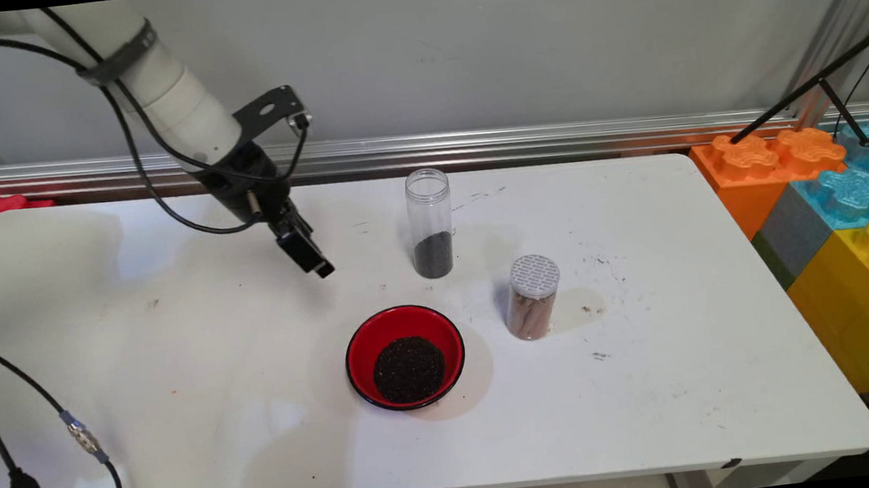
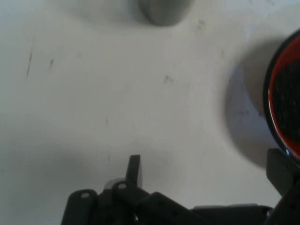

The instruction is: Pick up the black seasoning powder from the table

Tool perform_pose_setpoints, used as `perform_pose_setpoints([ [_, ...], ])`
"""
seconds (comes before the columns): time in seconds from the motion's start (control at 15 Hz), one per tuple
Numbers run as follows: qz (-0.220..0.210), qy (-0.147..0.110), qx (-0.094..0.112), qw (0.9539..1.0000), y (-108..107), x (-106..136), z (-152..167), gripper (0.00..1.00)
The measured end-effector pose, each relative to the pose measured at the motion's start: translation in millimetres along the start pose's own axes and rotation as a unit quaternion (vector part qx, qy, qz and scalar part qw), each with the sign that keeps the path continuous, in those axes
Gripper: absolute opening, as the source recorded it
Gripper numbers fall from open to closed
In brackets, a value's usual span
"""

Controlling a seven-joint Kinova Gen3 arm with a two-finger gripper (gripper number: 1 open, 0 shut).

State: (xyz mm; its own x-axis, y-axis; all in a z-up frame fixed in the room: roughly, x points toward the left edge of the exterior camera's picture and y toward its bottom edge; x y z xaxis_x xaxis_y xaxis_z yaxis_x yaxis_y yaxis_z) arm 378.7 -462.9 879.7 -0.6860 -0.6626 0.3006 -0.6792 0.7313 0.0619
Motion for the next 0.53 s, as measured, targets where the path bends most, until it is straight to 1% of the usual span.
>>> perform_pose_setpoints([
  [0.27, 0.002, 0.035, -0.004, 0.9994, -3.1, 11.1, 18.3, 1.00],
  [0.53, 0.010, 0.071, -0.005, 0.9974, -10.2, 19.3, 35.6, 1.00],
])
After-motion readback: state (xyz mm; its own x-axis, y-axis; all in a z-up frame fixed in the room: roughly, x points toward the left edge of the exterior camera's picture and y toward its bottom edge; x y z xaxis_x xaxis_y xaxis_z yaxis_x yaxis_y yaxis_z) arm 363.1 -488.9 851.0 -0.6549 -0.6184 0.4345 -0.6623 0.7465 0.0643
